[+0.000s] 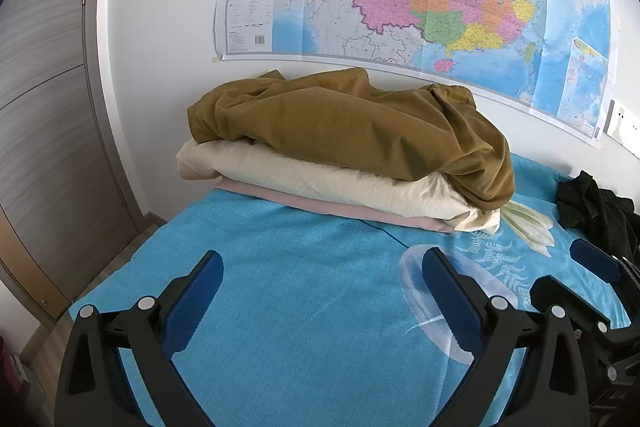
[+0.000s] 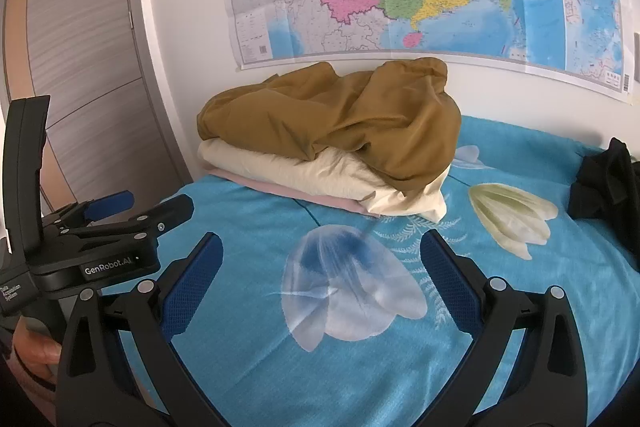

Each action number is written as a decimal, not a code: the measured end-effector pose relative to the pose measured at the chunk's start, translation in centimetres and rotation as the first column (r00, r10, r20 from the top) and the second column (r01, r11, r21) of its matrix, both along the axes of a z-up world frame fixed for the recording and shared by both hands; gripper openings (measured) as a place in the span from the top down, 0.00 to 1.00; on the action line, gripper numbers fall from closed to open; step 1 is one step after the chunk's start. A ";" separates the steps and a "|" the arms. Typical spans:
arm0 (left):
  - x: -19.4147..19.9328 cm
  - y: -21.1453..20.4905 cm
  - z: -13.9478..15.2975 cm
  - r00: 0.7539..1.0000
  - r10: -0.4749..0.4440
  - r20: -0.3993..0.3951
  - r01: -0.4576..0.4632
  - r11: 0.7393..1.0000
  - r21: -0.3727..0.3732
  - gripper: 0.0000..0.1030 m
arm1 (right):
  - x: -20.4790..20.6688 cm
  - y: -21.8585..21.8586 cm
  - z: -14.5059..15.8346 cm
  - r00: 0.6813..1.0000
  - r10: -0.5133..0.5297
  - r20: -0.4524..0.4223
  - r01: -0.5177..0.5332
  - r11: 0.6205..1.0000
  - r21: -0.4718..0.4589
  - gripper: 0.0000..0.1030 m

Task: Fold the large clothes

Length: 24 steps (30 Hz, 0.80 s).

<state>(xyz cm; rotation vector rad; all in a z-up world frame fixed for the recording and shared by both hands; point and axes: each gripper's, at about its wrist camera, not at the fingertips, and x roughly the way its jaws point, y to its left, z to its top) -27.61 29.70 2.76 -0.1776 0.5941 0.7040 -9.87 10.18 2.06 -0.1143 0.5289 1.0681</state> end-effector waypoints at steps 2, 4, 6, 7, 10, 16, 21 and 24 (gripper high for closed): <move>0.0 -0.1 0.0 1.000 -0.001 0.000 0.001 1.000 0.000 0.06 | 0.0 -0.1 -0.1 1.000 -0.004 -0.004 0.004 1.000 0.002 0.05; 0.0 -0.2 0.0 1.000 -0.001 -0.002 0.001 1.000 0.001 0.06 | -0.1 -0.1 -0.1 1.000 -0.005 -0.005 0.005 1.000 0.002 0.05; 0.0 -0.3 0.0 1.000 -0.002 -0.006 0.002 1.000 0.005 0.06 | -0.1 -0.1 -0.2 1.000 -0.005 -0.006 0.005 1.000 -0.001 0.05; 0.0 -0.3 0.0 1.000 -0.001 -0.008 0.001 1.000 0.007 0.06 | 0.0 -0.2 -0.2 1.000 -0.007 -0.008 0.006 1.000 -0.001 0.05; 0.0 -0.4 0.1 1.000 -0.002 -0.008 0.003 1.000 0.006 0.06 | 0.1 -0.2 -0.2 1.000 -0.008 -0.012 0.008 1.000 0.000 0.05; 0.0 -0.4 0.1 1.000 -0.002 -0.007 0.002 1.000 0.009 0.06 | 0.1 -0.3 -0.2 1.000 -0.008 -0.013 0.008 1.000 0.001 0.05; 0.0 -0.4 0.1 1.000 0.001 -0.008 -0.001 1.000 0.008 0.06 | 0.2 -0.3 -0.1 1.000 -0.008 -0.013 0.008 1.000 0.001 0.05; 0.1 -0.4 0.1 1.000 0.000 -0.007 0.000 1.000 0.008 0.06 | 0.2 -0.3 -0.2 1.000 -0.005 -0.016 0.005 1.000 0.003 0.05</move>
